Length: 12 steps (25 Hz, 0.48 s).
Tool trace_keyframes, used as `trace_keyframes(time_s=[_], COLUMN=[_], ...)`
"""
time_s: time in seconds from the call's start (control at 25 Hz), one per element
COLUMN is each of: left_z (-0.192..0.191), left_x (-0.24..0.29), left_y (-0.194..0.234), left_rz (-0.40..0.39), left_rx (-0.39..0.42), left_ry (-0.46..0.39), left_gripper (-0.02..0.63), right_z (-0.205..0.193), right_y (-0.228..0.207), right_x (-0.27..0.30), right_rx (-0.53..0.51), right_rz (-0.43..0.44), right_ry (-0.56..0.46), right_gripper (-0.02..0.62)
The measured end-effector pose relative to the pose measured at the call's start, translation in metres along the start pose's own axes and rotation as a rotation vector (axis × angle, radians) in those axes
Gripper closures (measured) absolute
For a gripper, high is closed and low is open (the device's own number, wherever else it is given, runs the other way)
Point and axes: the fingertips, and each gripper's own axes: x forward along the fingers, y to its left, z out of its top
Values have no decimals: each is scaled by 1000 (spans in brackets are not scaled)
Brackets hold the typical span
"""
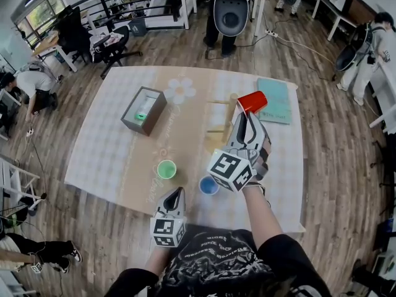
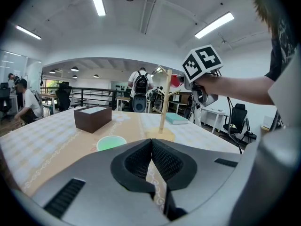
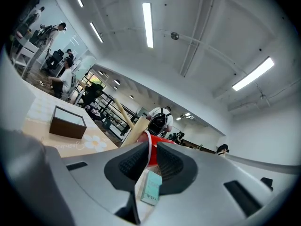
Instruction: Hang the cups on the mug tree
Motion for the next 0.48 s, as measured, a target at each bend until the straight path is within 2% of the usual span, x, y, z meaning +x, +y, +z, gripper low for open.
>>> trace_keyframes(time_s=[0.08,0.24,0.48], left_z=[0,-1,0], left_x=[0,0,0], left_y=[0,0,4], left_rz=[0,-2,15], left_rx=[-1,-1,-16], left_ry=[0,1,0], left_gripper=[586,586,586], right_z=[-1,-2,-3], right_y=[3,10,8], right_x=[-1,-3,-14], right_rx=[10,45,126], right_rz=[25,75,151], right_ry=[1,-2,0], right_gripper=[529,462,408])
